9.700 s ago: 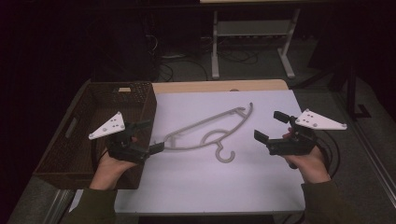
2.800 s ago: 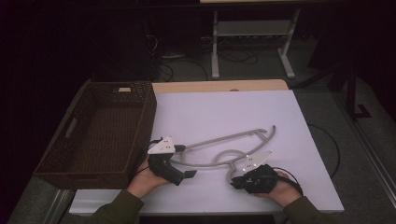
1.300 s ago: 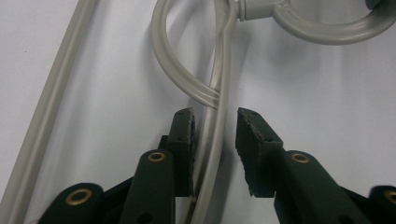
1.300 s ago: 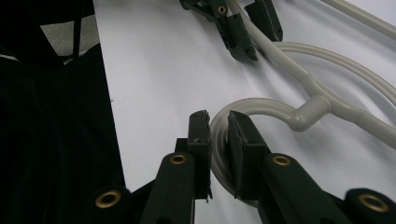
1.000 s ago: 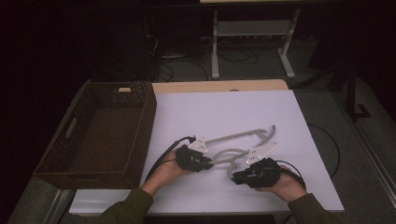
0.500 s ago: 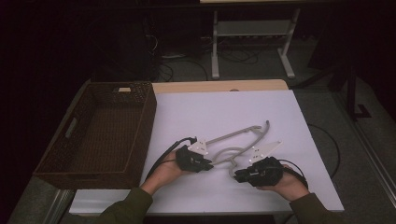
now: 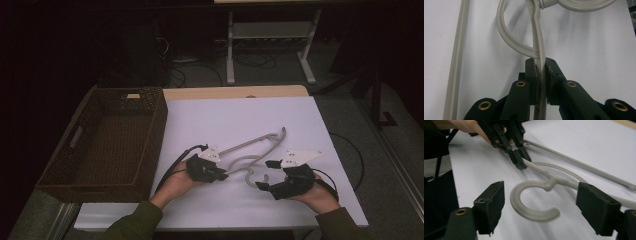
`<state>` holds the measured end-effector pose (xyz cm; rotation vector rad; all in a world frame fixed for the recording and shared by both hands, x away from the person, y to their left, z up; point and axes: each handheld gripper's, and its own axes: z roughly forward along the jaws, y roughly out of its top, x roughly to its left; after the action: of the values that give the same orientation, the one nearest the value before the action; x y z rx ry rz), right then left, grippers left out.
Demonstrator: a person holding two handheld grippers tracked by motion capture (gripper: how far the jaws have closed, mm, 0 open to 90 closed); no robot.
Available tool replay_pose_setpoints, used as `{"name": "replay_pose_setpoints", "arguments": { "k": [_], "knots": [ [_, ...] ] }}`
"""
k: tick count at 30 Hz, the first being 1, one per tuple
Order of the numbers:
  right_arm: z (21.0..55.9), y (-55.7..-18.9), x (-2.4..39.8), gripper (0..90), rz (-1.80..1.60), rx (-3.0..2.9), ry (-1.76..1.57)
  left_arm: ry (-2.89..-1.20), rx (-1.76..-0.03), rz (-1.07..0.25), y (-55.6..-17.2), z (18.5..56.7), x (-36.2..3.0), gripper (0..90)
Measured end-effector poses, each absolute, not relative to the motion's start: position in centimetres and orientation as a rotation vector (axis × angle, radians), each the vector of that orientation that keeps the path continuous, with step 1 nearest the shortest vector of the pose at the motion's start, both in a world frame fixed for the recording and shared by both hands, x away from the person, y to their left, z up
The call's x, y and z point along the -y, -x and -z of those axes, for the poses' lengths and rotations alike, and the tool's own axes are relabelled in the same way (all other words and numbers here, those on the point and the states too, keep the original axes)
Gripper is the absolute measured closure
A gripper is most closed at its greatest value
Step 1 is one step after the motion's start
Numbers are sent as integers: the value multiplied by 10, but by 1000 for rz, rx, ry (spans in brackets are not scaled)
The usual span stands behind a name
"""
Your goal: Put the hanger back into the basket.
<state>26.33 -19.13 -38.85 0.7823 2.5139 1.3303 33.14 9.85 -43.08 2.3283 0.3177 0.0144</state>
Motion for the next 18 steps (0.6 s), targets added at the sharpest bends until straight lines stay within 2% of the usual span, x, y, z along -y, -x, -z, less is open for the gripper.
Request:
{"name": "replay_pose_setpoints", "arguments": {
  "k": [5, 18],
  "knots": [
    [383, -258, 210, 138, -1389, -2390, -838, -2308, -360, -12, -334, 427, -103, 824],
    [396, -252, 239, 135, -1405, -2335, -936, -2262, -437, -16, -339, 403, -115, 824]
  ]
}}
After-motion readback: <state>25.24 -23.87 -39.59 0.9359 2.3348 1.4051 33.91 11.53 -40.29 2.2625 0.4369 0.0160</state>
